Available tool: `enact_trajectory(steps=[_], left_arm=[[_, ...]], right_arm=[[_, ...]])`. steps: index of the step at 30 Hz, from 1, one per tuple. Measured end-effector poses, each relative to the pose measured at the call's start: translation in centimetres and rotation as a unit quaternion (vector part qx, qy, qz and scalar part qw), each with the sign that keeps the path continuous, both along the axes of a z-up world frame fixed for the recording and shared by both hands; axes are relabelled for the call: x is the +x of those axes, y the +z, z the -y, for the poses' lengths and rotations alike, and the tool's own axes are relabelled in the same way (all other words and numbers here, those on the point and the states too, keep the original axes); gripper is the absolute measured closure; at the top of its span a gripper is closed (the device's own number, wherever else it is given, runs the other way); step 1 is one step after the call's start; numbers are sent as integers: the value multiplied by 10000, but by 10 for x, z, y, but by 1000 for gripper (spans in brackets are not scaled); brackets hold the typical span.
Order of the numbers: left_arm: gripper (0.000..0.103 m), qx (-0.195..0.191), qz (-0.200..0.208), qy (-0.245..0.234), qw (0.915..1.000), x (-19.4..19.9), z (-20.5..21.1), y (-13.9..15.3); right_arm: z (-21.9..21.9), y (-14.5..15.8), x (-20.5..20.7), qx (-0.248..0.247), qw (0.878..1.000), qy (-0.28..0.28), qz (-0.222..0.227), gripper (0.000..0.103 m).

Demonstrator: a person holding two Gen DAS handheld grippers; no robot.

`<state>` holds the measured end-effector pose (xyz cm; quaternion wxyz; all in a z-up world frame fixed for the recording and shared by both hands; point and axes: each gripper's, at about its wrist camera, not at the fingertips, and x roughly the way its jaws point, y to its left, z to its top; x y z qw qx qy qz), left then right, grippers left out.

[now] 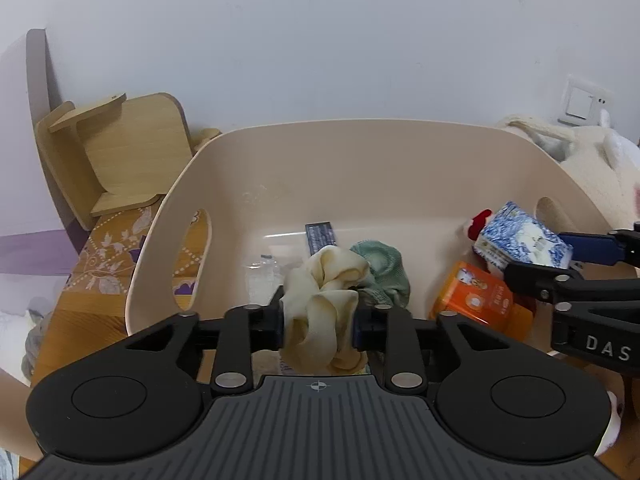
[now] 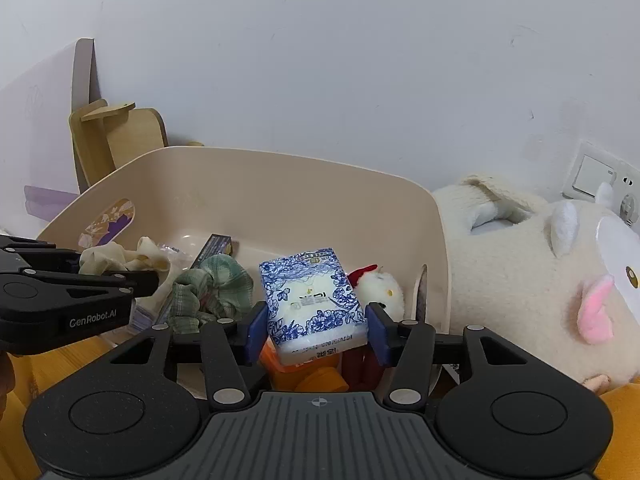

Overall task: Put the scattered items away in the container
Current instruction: 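Open both tools to release the scrunchie and tissue pack into the basket, then pull both tools back toward the remaining tissue pack and brown plush dog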

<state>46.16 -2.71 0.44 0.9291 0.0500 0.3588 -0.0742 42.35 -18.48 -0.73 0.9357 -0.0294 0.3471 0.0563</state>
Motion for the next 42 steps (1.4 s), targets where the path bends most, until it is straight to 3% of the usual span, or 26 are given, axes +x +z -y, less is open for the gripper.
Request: enact_trajectory(steps=[1, 5, 8, 12, 32, 42], left_arm=[[64, -6, 37, -12, 10000, -1, 0, 1], [53, 1, 185, -69, 9998, -8, -3, 5], [38, -97, 320, -110, 9994, -16, -7, 10], [28, -318, 502, -235, 9980, -31, -15, 16], [23, -426, 869, -382, 9946, -101, -34, 46], [22, -366, 836, -487, 9946, -124, -30, 43]], right_arm=[[0, 0, 0, 6, 10000, -11, 7, 46], [3, 2, -3, 55, 10000, -48, 28, 43], [4, 5, -9, 164, 9998, -66, 68, 39], [5, 14, -21, 260, 9994, -97, 224, 26], [24, 40, -98, 456, 9969, -139, 622, 21], [29, 37, -121, 473, 9970, -159, 589, 18]])
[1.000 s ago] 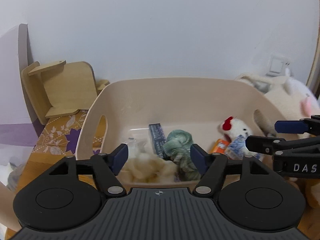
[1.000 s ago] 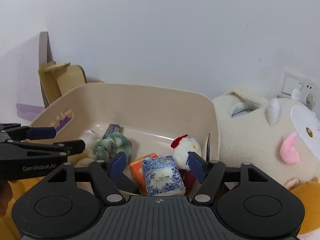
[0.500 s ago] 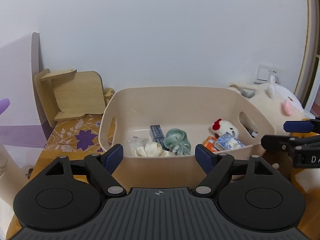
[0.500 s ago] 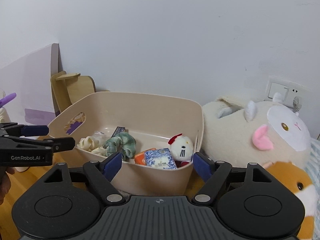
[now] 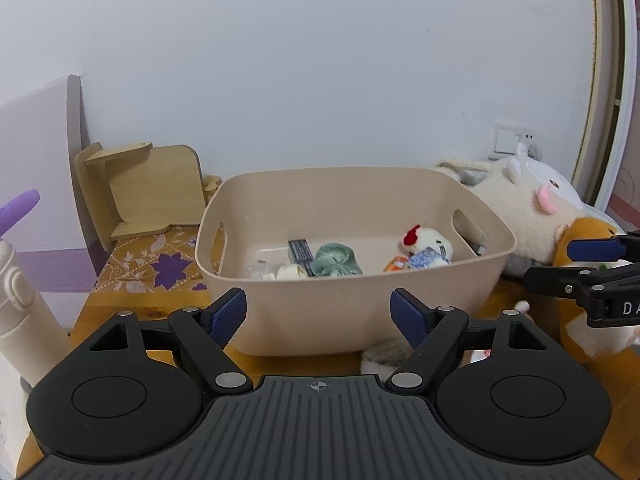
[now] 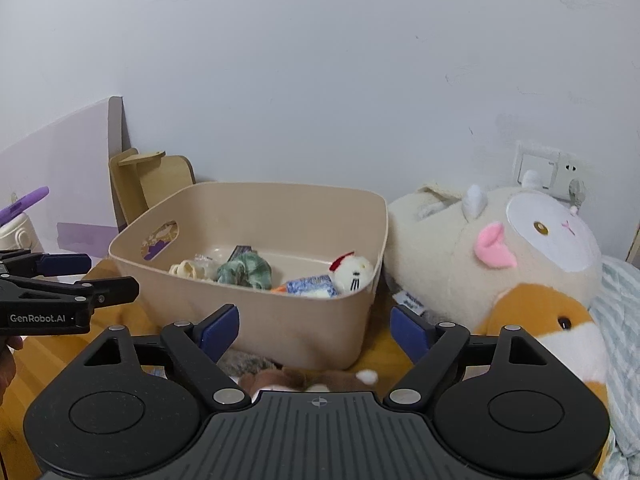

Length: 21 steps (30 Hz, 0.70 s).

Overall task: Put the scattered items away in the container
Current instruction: 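Pull both tools back toward the remaining tissue pack and brown plush dog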

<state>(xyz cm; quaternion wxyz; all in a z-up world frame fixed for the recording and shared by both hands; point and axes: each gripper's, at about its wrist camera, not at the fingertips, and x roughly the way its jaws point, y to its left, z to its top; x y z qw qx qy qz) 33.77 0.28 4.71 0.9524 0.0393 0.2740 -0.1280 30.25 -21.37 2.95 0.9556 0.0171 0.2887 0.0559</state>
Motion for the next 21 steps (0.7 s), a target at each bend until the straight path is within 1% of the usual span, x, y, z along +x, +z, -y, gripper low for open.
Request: enact_trajectory(steps=[4, 9, 15, 21], left_arm=[[22, 130, -56, -90, 9999, -9, 3, -8], [22, 266, -248, -177, 9992, -15, 6, -24], [22, 307, -484, -277, 9980, -20, 8, -41], [22, 343, -629, -377, 9967, -24, 10, -55]], right_arm=[[2, -8, -8, 3, 10000, 11, -93, 16], [3, -23, -15, -61, 9996, 65, -269, 15], [3, -40, -21, -98, 9988, 112, -472, 15], [3, -54, -26, -86, 9979, 163, -621, 15]])
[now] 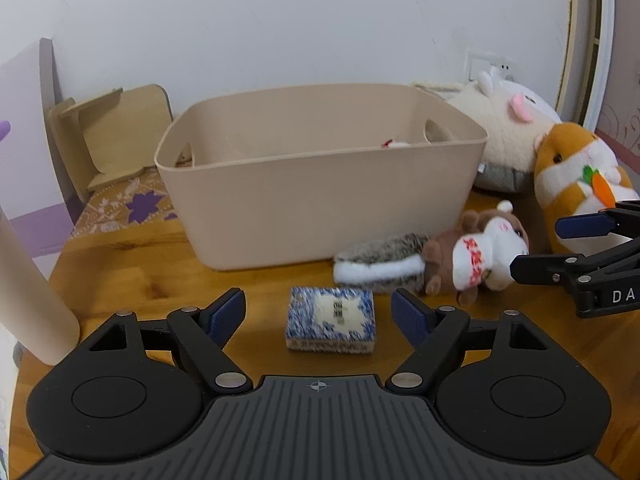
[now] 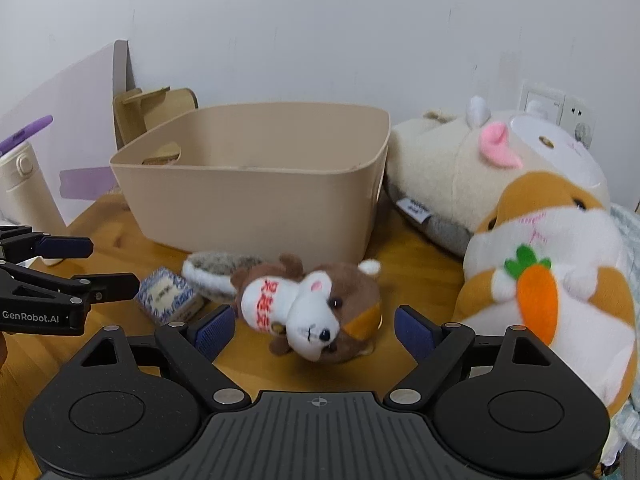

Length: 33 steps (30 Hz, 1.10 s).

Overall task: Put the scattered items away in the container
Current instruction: 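Pull both tools back toward the remaining tissue pack and brown plush dog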

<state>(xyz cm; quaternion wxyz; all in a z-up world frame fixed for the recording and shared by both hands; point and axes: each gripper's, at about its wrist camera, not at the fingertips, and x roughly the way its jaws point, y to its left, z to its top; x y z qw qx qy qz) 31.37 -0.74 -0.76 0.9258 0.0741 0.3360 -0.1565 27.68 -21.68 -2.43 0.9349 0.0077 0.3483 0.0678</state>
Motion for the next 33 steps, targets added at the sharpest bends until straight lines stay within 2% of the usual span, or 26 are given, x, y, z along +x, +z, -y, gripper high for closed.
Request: enact_trajectory(steps=[7, 13, 17, 24, 33], left_arm=[[22, 83, -197, -101, 9997, -1, 4, -16], [22, 97, -265, -137, 9995, 1, 7, -26], [22, 62, -302, -152, 9994, 4, 8, -31], [22, -55, -306, -139, 9994, 8, 9, -37], [22, -221, -322, 11, 9992, 18, 7, -44]], right_arm=[[-2, -15, -2, -45, 9999, 20, -124, 15], [-2, -23, 1, -78, 10000, -16, -33, 15], [3, -26, 4, 146, 9998, -154, 16, 15], [17, -29, 11, 863, 9945, -579, 120, 15], [14, -33, 23, 1155, 9898, -829, 104, 14]])
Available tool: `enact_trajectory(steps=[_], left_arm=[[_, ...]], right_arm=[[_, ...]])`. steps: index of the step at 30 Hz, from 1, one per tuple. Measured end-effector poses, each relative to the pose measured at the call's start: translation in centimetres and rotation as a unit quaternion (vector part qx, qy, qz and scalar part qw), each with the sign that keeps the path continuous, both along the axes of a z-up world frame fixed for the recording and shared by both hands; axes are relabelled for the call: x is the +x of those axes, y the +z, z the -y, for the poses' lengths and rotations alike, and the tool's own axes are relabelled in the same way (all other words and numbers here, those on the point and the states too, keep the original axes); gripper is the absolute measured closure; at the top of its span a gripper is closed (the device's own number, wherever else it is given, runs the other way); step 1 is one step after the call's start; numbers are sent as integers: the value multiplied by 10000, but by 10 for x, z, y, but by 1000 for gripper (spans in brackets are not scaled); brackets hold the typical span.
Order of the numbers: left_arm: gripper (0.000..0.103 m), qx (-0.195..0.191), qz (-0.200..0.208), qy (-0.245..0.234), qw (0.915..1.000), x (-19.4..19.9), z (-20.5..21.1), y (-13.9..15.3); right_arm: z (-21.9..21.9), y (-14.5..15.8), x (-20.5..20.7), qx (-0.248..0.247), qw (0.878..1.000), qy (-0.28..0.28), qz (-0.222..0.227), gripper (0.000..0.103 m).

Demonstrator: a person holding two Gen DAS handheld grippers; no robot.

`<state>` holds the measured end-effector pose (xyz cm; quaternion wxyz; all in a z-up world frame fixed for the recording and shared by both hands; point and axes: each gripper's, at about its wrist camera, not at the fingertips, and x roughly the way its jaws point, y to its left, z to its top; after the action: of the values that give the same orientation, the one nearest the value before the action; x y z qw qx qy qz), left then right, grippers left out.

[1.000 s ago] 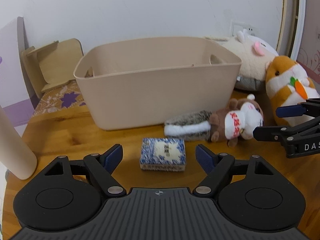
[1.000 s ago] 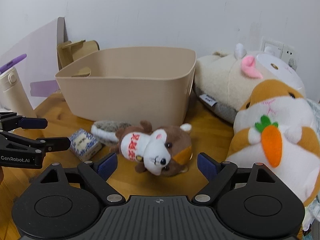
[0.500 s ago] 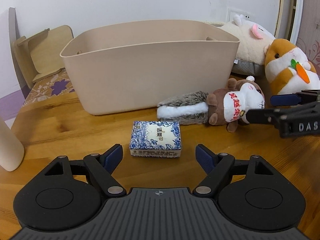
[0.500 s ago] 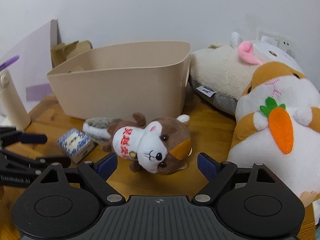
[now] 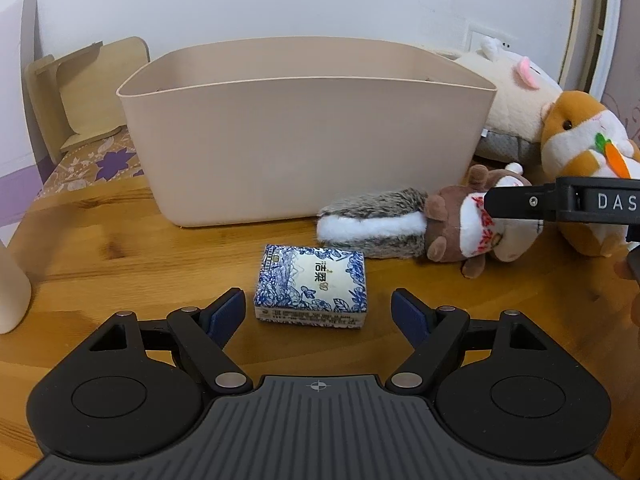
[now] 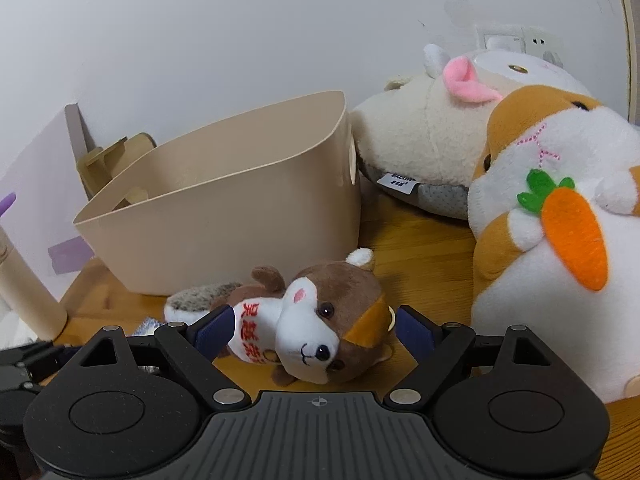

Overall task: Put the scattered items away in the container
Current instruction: 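Pull both tools back toward the remaining tissue pack and brown plush dog, then grasp the blue-and-white tissue pack with the left tool while the right grasps the brown plush dog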

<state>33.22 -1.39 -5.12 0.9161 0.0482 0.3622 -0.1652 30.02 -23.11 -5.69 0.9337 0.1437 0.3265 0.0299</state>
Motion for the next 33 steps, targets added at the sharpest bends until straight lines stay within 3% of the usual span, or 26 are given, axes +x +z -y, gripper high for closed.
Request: enact_trajectory(steps=[6, 16, 21, 28, 30, 33], left_arm=[[22, -23, 41, 49, 10000, 6, 1, -3], [22, -43, 23, 185, 9998, 18, -1, -11], [22, -79, 0, 232, 9997, 22, -3, -15], [22, 124, 176, 156, 9996, 22, 3, -19], [36, 128, 255, 73, 9996, 20, 5, -19], [38, 141, 242, 49, 9996, 21, 8, -18]], right_arm=[[1, 0, 11, 306, 9992, -249, -14, 11], [-6, -7, 27, 195, 9985, -487, -156, 9], [-14, -13, 36, 132, 9987, -429, -256, 3], [-11, -19, 38, 391, 9982, -353, -286, 9], [-10, -19, 37, 410, 9982, -342, -260, 10], [-9, -19, 35, 407, 9985, -300, -231, 12]])
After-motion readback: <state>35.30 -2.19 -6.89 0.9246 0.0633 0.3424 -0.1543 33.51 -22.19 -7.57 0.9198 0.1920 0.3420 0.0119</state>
